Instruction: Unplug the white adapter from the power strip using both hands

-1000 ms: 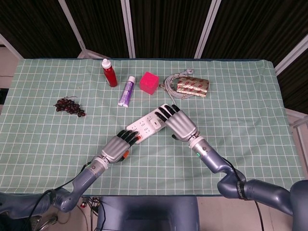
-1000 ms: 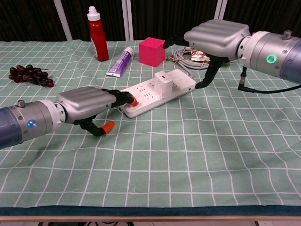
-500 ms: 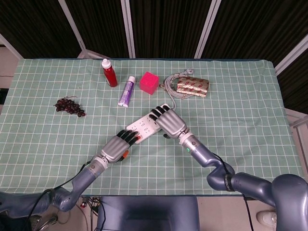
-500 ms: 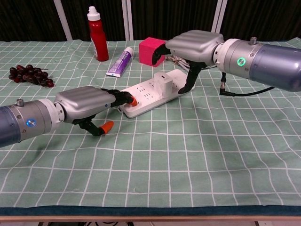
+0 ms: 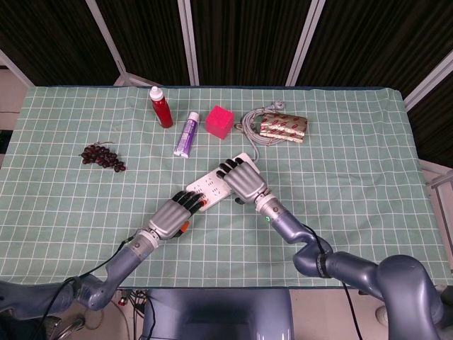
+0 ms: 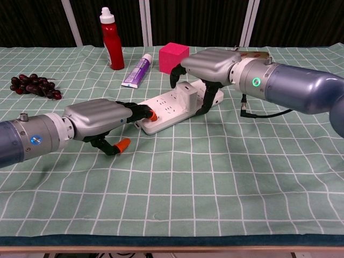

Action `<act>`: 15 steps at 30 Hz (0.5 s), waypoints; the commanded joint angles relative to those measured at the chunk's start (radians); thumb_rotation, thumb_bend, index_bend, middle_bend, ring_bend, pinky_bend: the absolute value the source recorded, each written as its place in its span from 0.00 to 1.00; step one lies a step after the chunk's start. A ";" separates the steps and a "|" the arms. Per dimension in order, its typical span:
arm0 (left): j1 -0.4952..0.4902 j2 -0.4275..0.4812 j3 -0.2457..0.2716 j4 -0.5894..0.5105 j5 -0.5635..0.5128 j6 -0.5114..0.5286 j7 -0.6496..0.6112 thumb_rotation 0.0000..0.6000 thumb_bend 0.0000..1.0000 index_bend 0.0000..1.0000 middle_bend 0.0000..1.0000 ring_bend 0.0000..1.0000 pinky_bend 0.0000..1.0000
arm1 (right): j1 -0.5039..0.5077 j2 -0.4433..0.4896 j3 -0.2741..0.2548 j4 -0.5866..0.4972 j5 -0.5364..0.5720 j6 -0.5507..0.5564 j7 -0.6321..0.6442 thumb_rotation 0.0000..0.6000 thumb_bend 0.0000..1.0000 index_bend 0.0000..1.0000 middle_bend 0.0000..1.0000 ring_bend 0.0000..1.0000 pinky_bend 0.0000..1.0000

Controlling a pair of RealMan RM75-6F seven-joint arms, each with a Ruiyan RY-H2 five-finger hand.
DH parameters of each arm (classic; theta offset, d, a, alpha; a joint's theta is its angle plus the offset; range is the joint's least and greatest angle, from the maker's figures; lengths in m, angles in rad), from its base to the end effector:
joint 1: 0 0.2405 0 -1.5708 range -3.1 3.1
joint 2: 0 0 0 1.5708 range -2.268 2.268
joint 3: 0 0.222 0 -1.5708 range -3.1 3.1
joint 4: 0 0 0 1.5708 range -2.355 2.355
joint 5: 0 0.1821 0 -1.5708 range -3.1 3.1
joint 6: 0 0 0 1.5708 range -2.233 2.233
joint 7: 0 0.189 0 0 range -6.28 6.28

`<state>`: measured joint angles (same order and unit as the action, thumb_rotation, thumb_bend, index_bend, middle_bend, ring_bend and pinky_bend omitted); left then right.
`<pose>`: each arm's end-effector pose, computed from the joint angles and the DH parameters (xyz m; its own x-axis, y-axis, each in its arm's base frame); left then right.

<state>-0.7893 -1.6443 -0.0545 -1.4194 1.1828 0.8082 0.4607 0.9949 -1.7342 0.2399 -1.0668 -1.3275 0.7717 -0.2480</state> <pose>-0.1085 0.3119 -0.0762 0.6595 0.3383 0.6712 0.7025 -0.5950 -0.3904 -0.0401 -0.4046 -0.0469 0.6317 -0.0920 0.7697 -0.6463 -0.6108 0.4574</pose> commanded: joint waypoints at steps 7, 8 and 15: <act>-0.002 -0.006 0.005 0.012 0.001 -0.002 -0.014 1.00 0.56 0.14 0.07 0.00 0.11 | 0.018 -0.045 -0.003 0.073 0.011 -0.006 0.017 1.00 0.20 0.31 0.26 0.20 0.27; -0.002 -0.006 0.005 0.014 0.001 -0.003 -0.016 1.00 0.56 0.14 0.07 0.00 0.11 | 0.020 -0.048 -0.005 0.079 0.011 -0.008 0.017 1.00 0.20 0.32 0.26 0.20 0.27; -0.003 -0.006 0.008 0.023 0.004 -0.004 -0.028 1.00 0.56 0.14 0.07 0.00 0.12 | 0.027 -0.069 -0.012 0.121 0.019 -0.022 0.021 1.00 0.19 0.33 0.26 0.20 0.27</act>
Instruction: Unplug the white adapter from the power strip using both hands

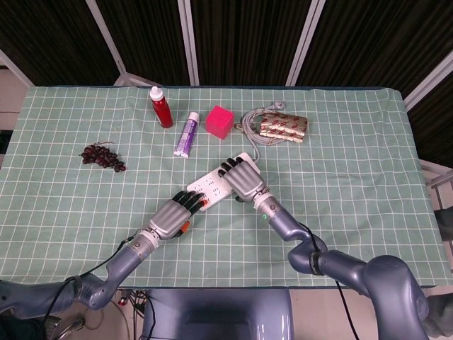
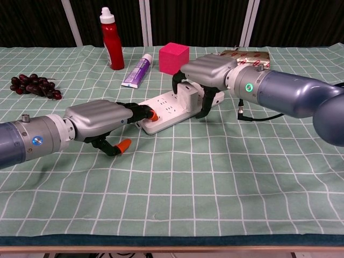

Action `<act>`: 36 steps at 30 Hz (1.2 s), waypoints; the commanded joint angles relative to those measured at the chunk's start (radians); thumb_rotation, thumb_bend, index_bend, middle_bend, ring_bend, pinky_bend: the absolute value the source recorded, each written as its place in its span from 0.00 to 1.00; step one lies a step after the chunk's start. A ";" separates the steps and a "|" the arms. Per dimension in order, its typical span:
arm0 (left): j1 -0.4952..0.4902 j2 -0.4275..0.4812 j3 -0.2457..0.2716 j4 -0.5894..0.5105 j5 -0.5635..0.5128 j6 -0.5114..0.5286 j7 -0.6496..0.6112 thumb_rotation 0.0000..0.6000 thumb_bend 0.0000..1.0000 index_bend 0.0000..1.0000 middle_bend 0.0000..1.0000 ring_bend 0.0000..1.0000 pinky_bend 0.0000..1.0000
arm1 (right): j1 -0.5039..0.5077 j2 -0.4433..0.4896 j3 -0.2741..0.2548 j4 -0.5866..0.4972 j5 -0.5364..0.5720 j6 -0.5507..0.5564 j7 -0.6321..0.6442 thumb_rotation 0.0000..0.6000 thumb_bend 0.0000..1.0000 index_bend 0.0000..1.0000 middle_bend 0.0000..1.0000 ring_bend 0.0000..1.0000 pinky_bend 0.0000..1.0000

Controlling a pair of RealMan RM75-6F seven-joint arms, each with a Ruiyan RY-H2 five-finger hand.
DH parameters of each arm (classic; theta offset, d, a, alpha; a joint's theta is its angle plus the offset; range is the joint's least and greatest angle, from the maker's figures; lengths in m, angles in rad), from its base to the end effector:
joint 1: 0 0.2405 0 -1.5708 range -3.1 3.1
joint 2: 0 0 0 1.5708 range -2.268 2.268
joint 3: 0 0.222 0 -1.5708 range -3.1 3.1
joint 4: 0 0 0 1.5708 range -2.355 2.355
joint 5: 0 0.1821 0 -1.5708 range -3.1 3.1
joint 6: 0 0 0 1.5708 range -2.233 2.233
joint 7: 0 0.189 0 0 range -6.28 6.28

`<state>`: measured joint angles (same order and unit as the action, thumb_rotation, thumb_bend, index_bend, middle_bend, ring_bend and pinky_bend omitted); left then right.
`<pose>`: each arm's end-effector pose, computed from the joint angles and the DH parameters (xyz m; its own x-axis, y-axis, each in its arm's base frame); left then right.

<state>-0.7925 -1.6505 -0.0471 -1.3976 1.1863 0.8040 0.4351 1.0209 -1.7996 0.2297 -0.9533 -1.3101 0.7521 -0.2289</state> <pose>-0.1121 0.3133 -0.0780 0.6557 0.3484 0.6699 0.7088 -0.5897 -0.3872 -0.0461 -0.4130 -0.0596 0.6484 -0.1042 0.7541 -0.6510 -0.5894 0.4783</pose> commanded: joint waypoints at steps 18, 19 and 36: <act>-0.003 -0.004 0.005 0.010 0.010 0.000 -0.020 1.00 0.56 0.14 0.07 0.00 0.12 | 0.005 -0.013 -0.003 0.030 0.009 0.010 0.010 1.00 0.40 0.41 0.27 0.20 0.27; -0.003 -0.004 0.006 0.010 0.010 0.001 -0.021 1.00 0.56 0.14 0.07 0.00 0.12 | 0.004 -0.012 -0.003 0.028 0.010 0.011 0.009 1.00 0.42 0.42 0.27 0.20 0.27; -0.005 -0.004 0.009 0.008 0.007 0.001 -0.019 1.00 0.56 0.14 0.07 0.00 0.11 | -0.008 -0.031 -0.011 0.034 0.005 0.040 0.031 1.00 0.70 0.60 0.28 0.20 0.27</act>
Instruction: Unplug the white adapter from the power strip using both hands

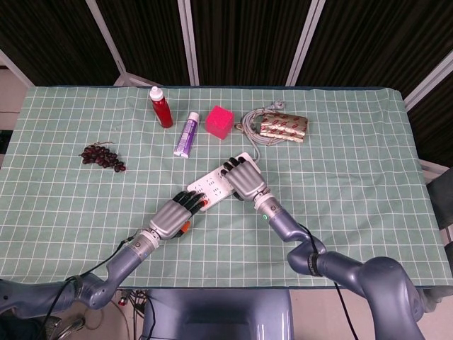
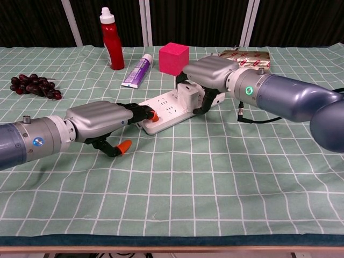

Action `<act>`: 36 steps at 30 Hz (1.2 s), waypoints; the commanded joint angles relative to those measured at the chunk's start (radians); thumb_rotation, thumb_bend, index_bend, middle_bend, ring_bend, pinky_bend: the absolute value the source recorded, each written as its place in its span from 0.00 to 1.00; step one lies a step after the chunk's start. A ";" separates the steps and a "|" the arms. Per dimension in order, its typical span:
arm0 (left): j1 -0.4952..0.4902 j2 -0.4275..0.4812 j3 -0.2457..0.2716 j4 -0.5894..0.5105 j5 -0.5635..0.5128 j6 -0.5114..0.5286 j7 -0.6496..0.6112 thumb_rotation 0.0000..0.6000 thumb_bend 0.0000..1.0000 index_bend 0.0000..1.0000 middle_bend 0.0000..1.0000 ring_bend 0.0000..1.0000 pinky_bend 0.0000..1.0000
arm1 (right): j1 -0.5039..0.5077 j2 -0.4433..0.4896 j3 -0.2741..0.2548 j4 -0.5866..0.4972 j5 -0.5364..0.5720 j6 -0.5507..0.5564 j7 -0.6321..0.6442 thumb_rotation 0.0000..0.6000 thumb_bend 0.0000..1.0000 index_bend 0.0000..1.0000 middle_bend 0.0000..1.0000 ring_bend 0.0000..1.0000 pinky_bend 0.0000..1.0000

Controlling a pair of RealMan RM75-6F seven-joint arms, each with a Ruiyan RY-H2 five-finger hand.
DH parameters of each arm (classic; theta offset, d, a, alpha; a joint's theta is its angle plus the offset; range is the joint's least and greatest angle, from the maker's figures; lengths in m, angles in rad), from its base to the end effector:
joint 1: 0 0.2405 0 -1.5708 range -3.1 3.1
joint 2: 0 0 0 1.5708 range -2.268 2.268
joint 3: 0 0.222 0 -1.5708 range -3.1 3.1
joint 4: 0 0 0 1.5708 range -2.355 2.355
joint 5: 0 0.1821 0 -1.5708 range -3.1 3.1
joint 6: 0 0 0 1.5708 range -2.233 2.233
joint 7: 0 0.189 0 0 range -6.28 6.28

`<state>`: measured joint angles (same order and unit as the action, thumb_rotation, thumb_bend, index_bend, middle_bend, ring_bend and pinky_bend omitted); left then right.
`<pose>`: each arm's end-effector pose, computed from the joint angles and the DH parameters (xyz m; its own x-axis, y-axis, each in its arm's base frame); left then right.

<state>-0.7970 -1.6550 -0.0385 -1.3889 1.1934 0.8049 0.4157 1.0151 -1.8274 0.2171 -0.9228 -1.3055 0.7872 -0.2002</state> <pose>-0.1124 0.3126 -0.0798 0.6524 0.3536 0.6703 0.7108 -0.5923 -0.3794 -0.0490 -0.4121 -0.0619 0.6227 -0.1060 0.7752 -0.6749 -0.5740 0.4637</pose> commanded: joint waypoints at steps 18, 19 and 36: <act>0.001 -0.001 0.007 -0.004 -0.009 0.000 0.006 1.00 0.56 0.14 0.07 0.00 0.12 | -0.026 -0.010 0.037 -0.014 0.019 0.085 0.013 1.00 0.72 0.63 0.28 0.20 0.27; 0.001 0.000 0.007 -0.005 -0.009 0.001 0.007 1.00 0.56 0.14 0.07 0.00 0.11 | -0.026 -0.008 0.037 -0.018 0.017 0.090 0.011 1.00 0.72 0.63 0.28 0.20 0.27; 0.016 0.060 -0.084 -0.104 0.005 0.131 -0.020 1.00 0.54 0.14 0.07 0.00 0.11 | -0.078 0.134 0.060 -0.231 -0.006 0.234 -0.116 1.00 0.73 0.63 0.28 0.20 0.27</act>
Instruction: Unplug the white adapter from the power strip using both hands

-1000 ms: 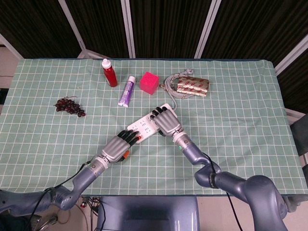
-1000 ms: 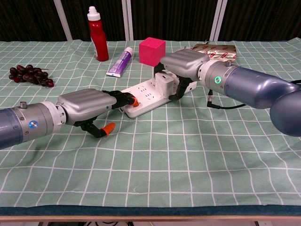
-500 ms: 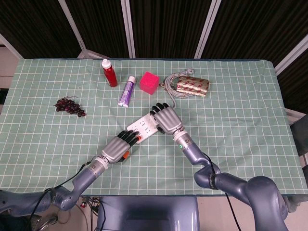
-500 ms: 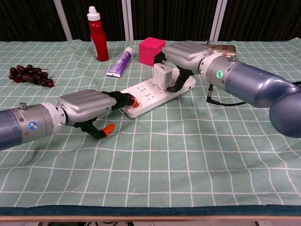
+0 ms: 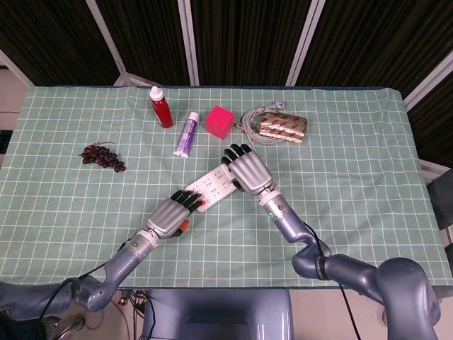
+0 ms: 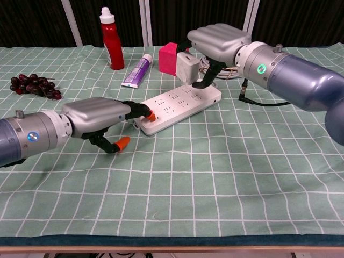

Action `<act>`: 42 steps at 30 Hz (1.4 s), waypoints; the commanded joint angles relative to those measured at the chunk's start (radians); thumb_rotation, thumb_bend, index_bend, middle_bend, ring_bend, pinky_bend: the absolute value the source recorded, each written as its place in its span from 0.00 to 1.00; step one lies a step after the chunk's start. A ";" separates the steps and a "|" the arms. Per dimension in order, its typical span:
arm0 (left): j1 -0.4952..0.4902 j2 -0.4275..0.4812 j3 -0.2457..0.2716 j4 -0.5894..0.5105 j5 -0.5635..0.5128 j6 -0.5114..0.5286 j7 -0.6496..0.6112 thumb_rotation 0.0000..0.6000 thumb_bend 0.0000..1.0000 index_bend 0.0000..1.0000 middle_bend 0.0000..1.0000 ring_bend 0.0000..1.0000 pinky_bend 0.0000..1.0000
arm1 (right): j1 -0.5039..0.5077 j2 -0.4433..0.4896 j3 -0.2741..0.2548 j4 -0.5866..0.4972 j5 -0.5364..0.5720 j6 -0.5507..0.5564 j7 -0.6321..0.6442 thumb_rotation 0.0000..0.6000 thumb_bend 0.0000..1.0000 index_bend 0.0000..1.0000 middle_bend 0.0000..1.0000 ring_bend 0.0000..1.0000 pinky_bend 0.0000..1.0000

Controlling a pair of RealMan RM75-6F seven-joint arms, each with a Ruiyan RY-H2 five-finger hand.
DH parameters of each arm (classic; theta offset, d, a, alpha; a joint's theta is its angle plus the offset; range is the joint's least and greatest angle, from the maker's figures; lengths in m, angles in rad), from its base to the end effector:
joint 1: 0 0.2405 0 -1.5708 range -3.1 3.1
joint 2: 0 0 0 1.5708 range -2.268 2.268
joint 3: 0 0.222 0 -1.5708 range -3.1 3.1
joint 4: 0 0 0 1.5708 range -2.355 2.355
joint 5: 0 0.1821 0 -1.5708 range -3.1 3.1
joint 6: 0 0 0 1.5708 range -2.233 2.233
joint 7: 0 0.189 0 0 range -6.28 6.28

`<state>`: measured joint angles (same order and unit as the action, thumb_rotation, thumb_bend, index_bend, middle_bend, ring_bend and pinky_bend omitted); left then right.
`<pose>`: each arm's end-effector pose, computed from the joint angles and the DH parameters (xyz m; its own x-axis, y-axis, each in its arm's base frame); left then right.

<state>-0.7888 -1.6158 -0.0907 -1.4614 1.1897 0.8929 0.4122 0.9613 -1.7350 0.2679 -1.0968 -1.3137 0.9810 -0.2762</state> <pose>-0.0935 0.3249 -0.0524 0.5794 0.2921 0.7609 0.7519 -0.5519 -0.3607 -0.0302 -0.4089 -0.0091 0.5191 0.0569 0.8528 -0.7014 -0.5419 0.4630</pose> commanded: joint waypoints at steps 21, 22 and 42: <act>0.263 0.256 -0.015 -0.273 0.136 0.416 -0.210 1.00 0.25 0.13 0.06 0.00 0.11 | -0.307 0.335 -0.054 -0.428 0.315 0.165 -0.286 1.00 0.43 0.00 0.03 0.00 0.06; 0.276 0.263 -0.009 -0.275 0.142 0.430 -0.216 1.00 0.25 0.13 0.06 0.00 0.11 | -0.312 0.336 -0.059 -0.430 0.324 0.168 -0.296 1.00 0.42 0.00 0.01 0.00 0.06; 0.548 0.345 0.124 -0.172 0.240 0.680 -0.398 1.00 0.13 0.09 0.02 0.00 0.08 | -0.646 0.459 -0.261 -0.565 -0.014 0.550 0.054 1.00 0.25 0.00 0.00 0.00 0.00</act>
<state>-0.2562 -1.2721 0.0191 -1.6504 1.4195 1.5622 0.0323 0.3864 -1.3068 0.0623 -1.6525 -1.2567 1.4591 -0.3053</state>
